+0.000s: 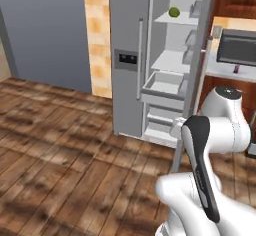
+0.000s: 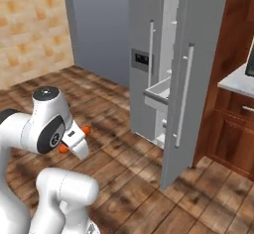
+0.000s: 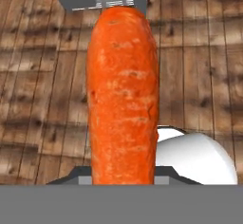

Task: Place the carrot and lime inside the fridge drawer. Close the drawer after placing the vegetables.

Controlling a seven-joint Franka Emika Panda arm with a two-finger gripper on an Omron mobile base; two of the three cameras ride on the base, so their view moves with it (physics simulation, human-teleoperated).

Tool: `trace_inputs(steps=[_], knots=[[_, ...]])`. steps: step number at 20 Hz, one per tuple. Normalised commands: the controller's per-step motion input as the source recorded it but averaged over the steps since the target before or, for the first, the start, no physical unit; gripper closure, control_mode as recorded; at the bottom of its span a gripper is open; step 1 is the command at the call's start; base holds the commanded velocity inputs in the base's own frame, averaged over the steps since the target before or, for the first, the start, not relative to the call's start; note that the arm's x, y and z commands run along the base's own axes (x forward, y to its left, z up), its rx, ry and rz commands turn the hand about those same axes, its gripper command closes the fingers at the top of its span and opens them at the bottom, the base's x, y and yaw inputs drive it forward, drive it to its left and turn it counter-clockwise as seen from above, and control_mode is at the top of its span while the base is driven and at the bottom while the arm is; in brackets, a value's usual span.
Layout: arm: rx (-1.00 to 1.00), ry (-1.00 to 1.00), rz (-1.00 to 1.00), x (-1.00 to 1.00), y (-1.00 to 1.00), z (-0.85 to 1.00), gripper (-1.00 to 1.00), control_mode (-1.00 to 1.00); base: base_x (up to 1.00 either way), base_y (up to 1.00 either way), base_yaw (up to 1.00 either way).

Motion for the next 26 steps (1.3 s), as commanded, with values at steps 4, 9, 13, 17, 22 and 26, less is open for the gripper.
trace_inputs(steps=[4, 9, 13, 17, 22, 26], knots=[[0.00, 0.00, 0.00, 0.00, 0.00, 0.00, 1.00, 1.00, 0.93, 0.75, -0.20], [0.00, 0.00, 0.00, 0.00, 0.00, 0.00, 1.00, 1.00, 0.87, 0.71, -0.38], [0.00, 0.00, 0.00, 0.00, 0.00, 0.00, 1.00, 1.00, 0.81, 0.57, -0.43], [0.00, 0.00, 0.00, 0.00, 0.00, 0.00, 1.00, 1.00, 0.73, 0.40, -0.45], [0.00, 0.00, 0.00, 0.00, 0.00, 0.00, 1.00, 1.00, 0.70, 0.46, -0.46], [0.00, 0.00, 0.00, 0.00, 0.00, 0.00, 1.00, 1.00, 0.77, 0.50, -0.42]])
